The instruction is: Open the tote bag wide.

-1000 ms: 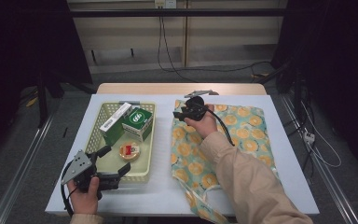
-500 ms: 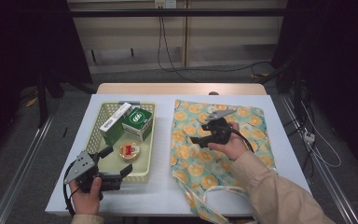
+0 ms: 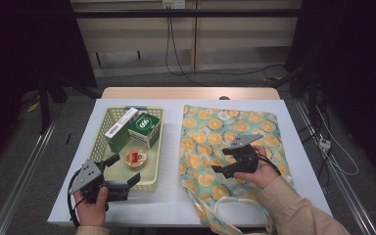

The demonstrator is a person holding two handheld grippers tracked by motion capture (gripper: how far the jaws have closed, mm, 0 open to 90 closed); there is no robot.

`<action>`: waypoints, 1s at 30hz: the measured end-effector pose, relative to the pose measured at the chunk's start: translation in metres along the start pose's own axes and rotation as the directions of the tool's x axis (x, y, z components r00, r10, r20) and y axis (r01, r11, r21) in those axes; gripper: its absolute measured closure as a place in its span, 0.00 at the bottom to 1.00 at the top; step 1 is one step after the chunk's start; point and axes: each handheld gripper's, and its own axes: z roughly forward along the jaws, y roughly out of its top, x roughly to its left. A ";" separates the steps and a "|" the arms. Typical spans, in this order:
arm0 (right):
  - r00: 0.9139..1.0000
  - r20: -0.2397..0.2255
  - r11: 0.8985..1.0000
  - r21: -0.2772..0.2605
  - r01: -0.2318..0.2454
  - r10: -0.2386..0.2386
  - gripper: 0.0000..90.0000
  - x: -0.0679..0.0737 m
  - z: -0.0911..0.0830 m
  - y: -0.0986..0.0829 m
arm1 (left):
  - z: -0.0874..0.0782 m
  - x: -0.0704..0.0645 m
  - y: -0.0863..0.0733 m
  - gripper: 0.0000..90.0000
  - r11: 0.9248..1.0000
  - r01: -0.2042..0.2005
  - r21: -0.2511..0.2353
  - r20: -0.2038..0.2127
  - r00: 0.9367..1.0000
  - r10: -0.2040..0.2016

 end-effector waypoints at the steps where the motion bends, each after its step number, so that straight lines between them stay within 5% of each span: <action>1: 1.000 -0.014 1.000 -0.011 0.002 -0.002 0.26 0.002 -0.002 -0.002 | 0.000 -0.001 0.000 0.03 1.000 0.003 0.000 0.002 1.000 -0.003; 15: 0.999 -0.019 0.999 -0.019 0.045 -0.045 0.25 0.017 -0.026 -0.041 | 0.000 0.000 -0.001 0.03 1.000 0.006 0.012 -0.009 1.000 -0.006; 19: 0.997 -0.055 0.998 -0.040 0.049 -0.051 0.26 0.017 -0.031 -0.047 | 0.003 0.000 0.000 0.03 1.000 0.001 0.009 -0.011 1.000 -0.001; 26: 0.997 -0.064 0.999 -0.011 0.033 -0.033 0.39 0.015 -0.035 -0.056 | 0.007 -0.002 0.001 0.03 1.000 -0.016 0.021 0.001 1.000 0.016; 30: 0.995 -0.084 0.998 -0.021 0.059 -0.061 0.47 0.020 -0.035 -0.056 | 0.006 -0.003 0.001 0.03 1.000 -0.010 0.019 -0.004 1.000 0.010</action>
